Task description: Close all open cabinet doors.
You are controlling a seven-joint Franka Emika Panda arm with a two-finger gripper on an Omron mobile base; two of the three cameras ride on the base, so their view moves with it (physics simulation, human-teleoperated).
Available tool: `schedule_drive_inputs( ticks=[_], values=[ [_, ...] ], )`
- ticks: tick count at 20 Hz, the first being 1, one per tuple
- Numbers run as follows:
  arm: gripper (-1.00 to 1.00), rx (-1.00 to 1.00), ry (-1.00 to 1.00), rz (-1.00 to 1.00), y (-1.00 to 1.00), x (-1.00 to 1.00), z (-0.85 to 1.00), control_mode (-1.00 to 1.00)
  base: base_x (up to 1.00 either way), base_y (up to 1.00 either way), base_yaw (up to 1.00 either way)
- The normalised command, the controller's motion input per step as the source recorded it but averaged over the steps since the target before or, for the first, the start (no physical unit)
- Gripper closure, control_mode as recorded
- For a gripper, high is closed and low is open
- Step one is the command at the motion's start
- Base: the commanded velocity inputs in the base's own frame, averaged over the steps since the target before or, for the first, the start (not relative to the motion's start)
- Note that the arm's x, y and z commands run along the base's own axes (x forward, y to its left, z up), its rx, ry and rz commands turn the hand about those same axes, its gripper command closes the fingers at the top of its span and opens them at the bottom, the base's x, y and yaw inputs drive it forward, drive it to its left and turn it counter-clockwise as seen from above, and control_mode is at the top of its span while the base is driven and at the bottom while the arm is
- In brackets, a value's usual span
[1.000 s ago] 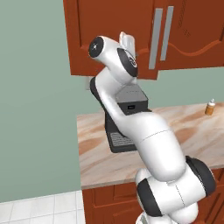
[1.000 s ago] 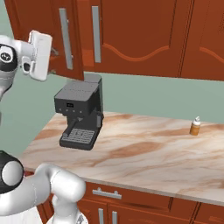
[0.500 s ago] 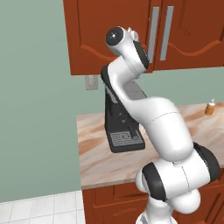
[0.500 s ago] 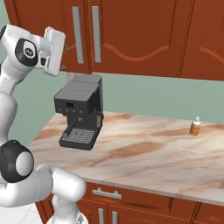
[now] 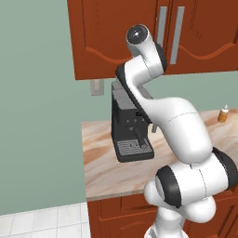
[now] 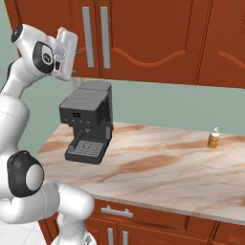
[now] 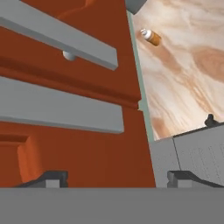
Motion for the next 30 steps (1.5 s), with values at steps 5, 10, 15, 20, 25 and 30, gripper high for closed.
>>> schedule_drive_inputs(
  ticks=[5, 10, 15, 20, 25, 30],
  values=[
    [-1.00, 0.01, -0.03, 0.13, 0.06, 0.04, -0.07, -1.00, 0.00, 0.00, 0.00],
    [-1.00, 0.00, -0.04, 0.09, 0.06, 0.02, -0.06, -1.00, 0.00, 0.00, 0.00],
    [-1.00, 0.00, 0.00, 0.13, -0.04, -0.18, 0.04, -1.00, 0.00, 0.00, 0.00],
    [-1.00, 0.04, 0.00, 0.14, -0.09, -0.41, 0.06, -1.00, 0.00, 0.00, 0.00],
    [-1.00, 0.00, 0.00, 0.13, 0.00, -0.37, 0.00, -1.00, 0.00, 0.00, 0.00],
    [-1.00, 0.00, -0.05, 0.15, -0.05, -0.48, 0.00, -1.00, 0.00, 0.00, 0.00]
  ],
)
